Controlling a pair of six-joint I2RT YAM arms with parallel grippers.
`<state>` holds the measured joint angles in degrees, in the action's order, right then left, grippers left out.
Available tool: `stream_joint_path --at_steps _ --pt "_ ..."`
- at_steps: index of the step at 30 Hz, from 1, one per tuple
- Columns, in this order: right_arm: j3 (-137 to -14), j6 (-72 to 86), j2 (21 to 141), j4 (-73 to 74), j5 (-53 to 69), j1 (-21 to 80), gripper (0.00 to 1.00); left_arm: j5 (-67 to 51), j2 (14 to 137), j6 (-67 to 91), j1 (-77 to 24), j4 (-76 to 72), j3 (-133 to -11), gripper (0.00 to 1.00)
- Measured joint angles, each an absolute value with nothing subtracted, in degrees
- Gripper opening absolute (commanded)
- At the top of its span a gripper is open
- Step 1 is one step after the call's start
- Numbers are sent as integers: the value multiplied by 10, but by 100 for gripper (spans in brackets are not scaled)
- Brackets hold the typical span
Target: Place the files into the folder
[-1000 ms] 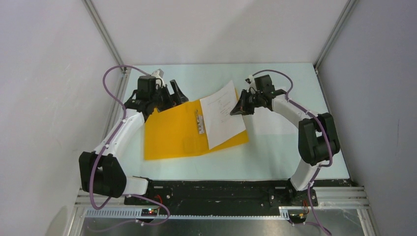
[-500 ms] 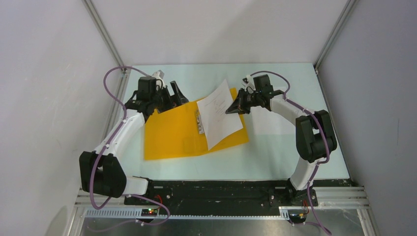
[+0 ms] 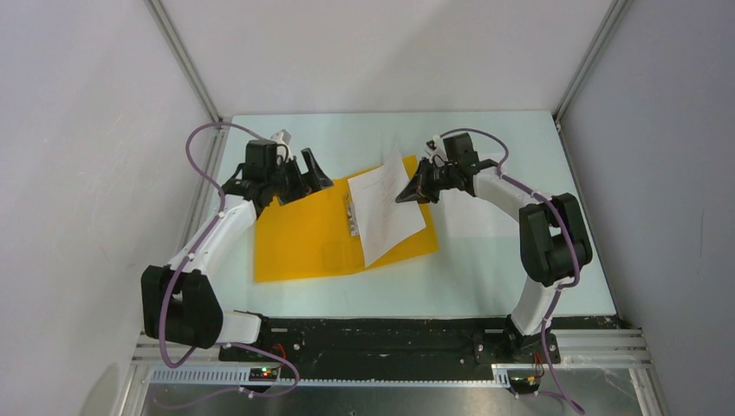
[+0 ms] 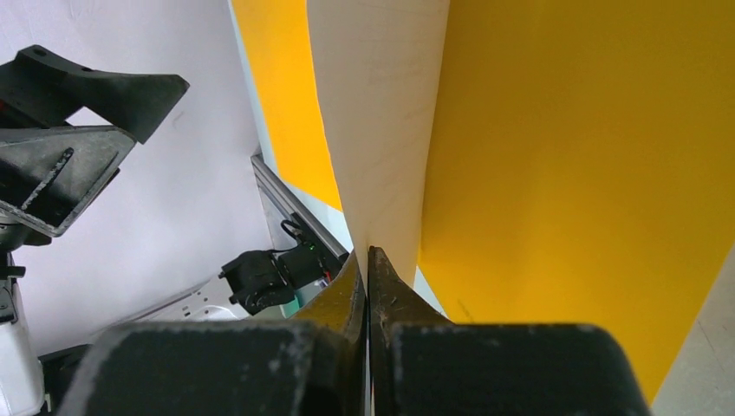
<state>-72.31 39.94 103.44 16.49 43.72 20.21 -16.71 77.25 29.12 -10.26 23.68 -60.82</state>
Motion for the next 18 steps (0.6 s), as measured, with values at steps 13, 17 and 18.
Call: stream_joint_path --at_steps 13,17,18 --pt "-723 425 1050 164 419 223 0 -167 773 295 -103 237 -603 98" --pt "-723 425 1051 165 412 224 0 -167 773 295 -103 237 -599 98" --pt "-723 424 1051 165 411 224 0 -167 773 295 -103 237 -598 98"
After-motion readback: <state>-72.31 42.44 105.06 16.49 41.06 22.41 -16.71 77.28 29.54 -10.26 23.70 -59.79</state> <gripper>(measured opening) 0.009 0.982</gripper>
